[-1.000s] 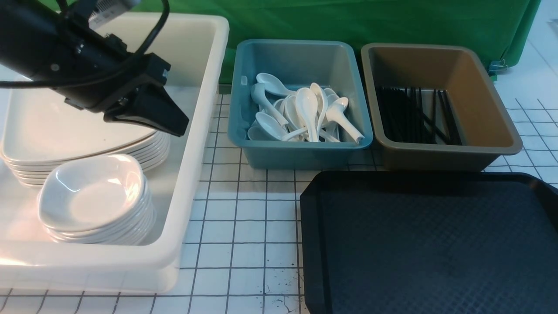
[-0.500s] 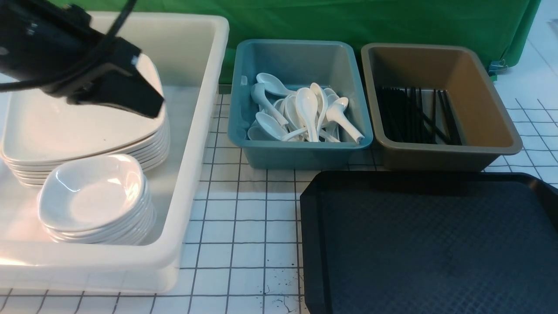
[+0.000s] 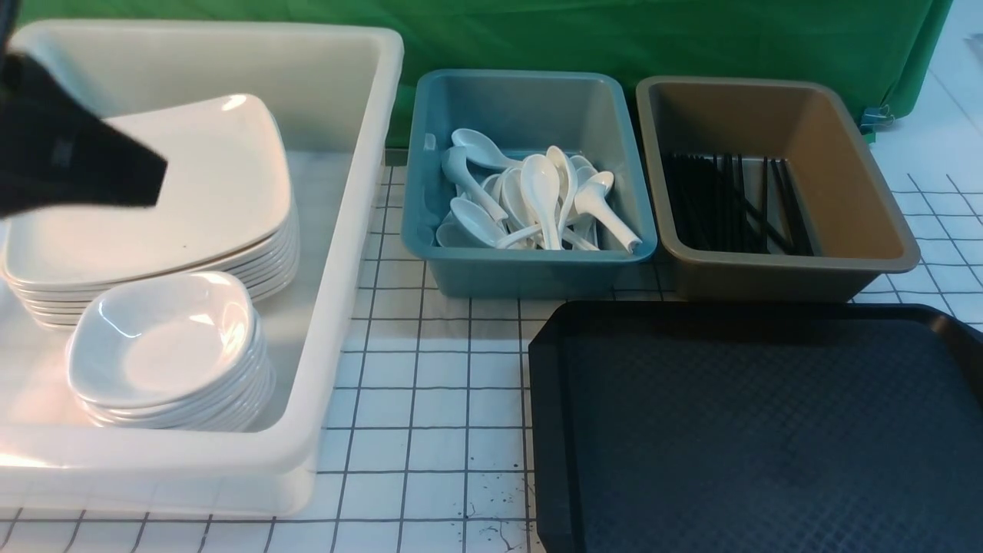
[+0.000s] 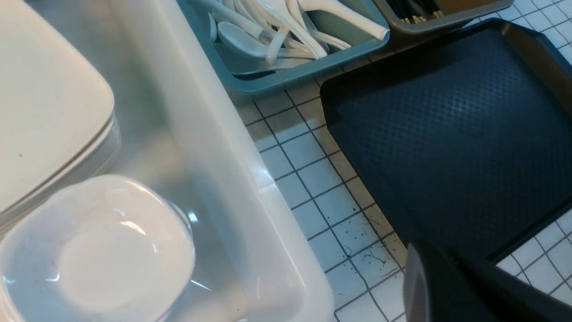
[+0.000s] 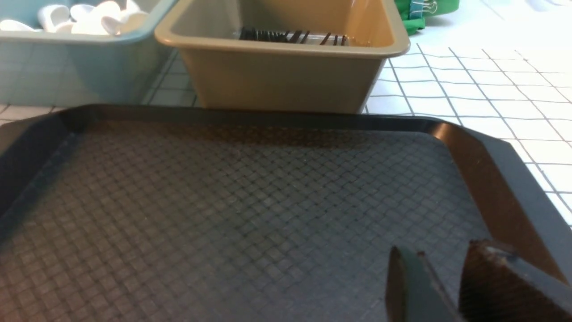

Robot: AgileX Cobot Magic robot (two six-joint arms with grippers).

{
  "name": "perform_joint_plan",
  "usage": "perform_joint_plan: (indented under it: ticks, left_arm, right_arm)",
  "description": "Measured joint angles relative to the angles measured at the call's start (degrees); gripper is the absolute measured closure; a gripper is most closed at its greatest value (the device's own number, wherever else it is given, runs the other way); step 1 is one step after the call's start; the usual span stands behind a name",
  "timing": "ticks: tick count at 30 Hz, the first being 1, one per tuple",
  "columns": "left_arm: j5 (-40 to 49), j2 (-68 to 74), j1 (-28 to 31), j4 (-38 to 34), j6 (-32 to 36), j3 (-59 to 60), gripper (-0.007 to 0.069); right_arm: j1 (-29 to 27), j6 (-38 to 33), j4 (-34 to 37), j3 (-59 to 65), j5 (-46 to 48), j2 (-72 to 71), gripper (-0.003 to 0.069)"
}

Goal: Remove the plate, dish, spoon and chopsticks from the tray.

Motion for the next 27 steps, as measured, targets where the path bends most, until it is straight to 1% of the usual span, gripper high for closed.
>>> perform_joint_plan:
  ticks: [8, 13, 17, 25, 27]
  left_arm:
    - [-0.2, -7.2, 0.0, 0.1, -1.5, 9.7, 0.0620]
    - [-0.9, -9.1, 0.0, -0.2, -3.8, 12.2, 0.0620]
    - [-1.3, -9.3, 0.0, -2.8, -5.4, 12.5, 0.0620]
    - [-1.8, -9.4, 0.0, -7.9, -5.8, 12.5, 0.0620]
    - [-2.7, -9.4, 0.0, -8.9, -5.8, 12.5, 0.0620]
  right_arm:
    - [0.0, 0.0, 0.0, 0.0, 0.0, 0.0, 0.0419]
    - [0.0, 0.0, 0.6, 0.0, 0.0, 0.0, 0.0419]
    - [0.0, 0.0, 0.9, 0.0, -0.1, 0.0, 0.0419]
    - [0.0, 0.0, 1.3, 0.0, -0.1, 0.0, 0.0419]
    - [0.0, 0.0, 3.4, 0.0, -0.1, 0.0, 0.0419]
